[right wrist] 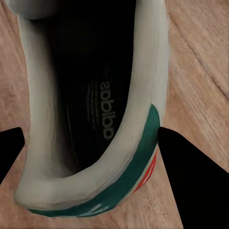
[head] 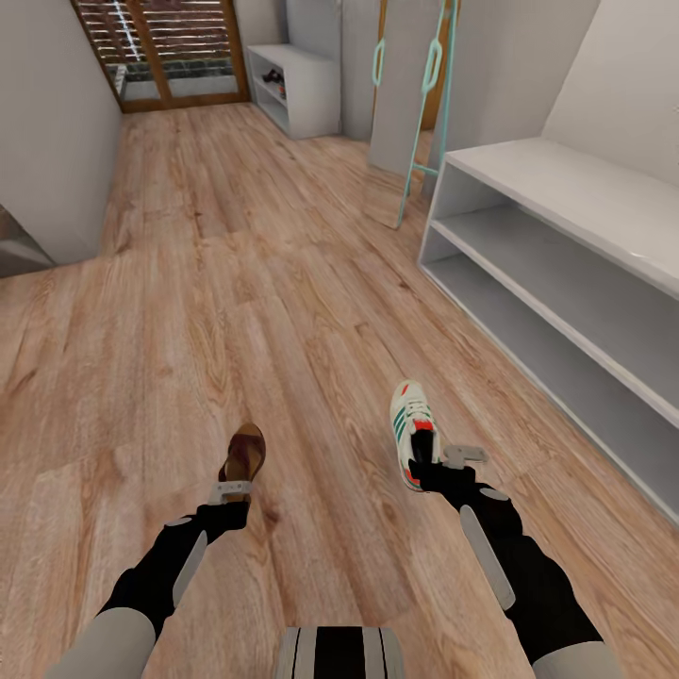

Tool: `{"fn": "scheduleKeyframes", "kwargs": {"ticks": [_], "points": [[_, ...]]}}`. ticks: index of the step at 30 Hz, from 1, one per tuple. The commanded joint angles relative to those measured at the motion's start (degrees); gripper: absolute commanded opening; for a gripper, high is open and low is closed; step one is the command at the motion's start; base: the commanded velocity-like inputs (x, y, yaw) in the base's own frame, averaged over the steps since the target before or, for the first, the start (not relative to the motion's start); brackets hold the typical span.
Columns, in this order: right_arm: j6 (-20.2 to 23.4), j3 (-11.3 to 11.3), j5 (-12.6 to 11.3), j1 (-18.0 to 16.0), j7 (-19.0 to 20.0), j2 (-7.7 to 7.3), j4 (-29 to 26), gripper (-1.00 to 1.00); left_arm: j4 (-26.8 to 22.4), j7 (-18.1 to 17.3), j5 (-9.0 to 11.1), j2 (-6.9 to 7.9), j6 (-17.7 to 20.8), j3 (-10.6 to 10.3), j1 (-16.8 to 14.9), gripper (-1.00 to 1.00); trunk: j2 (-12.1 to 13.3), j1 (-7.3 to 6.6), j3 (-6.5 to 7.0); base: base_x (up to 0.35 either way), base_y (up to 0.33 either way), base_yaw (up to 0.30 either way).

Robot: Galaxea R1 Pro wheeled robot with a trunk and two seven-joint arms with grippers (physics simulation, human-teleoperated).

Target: Pick up the two gym shoes and the two sandals from the corridor floor and place them onto the hallstand (shoe rack) in the corridor, making sure they are on the rack and not on the floor. Arrange them so the two gym shoes are next to each other and the two sandals are next to each other.

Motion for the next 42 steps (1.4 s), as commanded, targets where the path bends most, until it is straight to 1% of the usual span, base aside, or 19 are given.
{"fn": "scheduleKeyframes", "kwargs": {"ticks": [1, 10, 21, 42], "points": [[0.2, 0.2, -0.6, 0.0, -0.6, -0.08, -0.1, -1.00, -0.1, -0.3, 0.0, -0.03, 0.4, 0.2, 0.0, -1.00, 0.0, -0.03, 0.28, 0.001, 0.000, 0.102], [0.2, 0.2, -0.6, 0.0, -0.5, -0.07, -0.1, -1.00, -0.1, -0.3, 0.1, -0.03, 0.4, 0.2, 0.0, -1.00, 0.1, -0.26, 3.06, 0.000, 0.000, 0.090], [0.2, 0.2, -1.0, 0.0, -0.6, -0.07, -0.1, -1.00, -0.1, -0.3, 0.1, -0.03, 0.4, 0.2, 0.0, -1.00, 0.3, -0.55, 5.70, 0.000, 0.000, 0.009], [0.2, 0.2, -1.0, 0.0, -0.5, -0.05, -0.2, -1.00, -0.1, -0.3, 0.1, -0.03, 0.4, 0.2, 0.0, -1.00, 0.5, -1.09, 12.26, 0.000, 0.000, 0.000]]}}
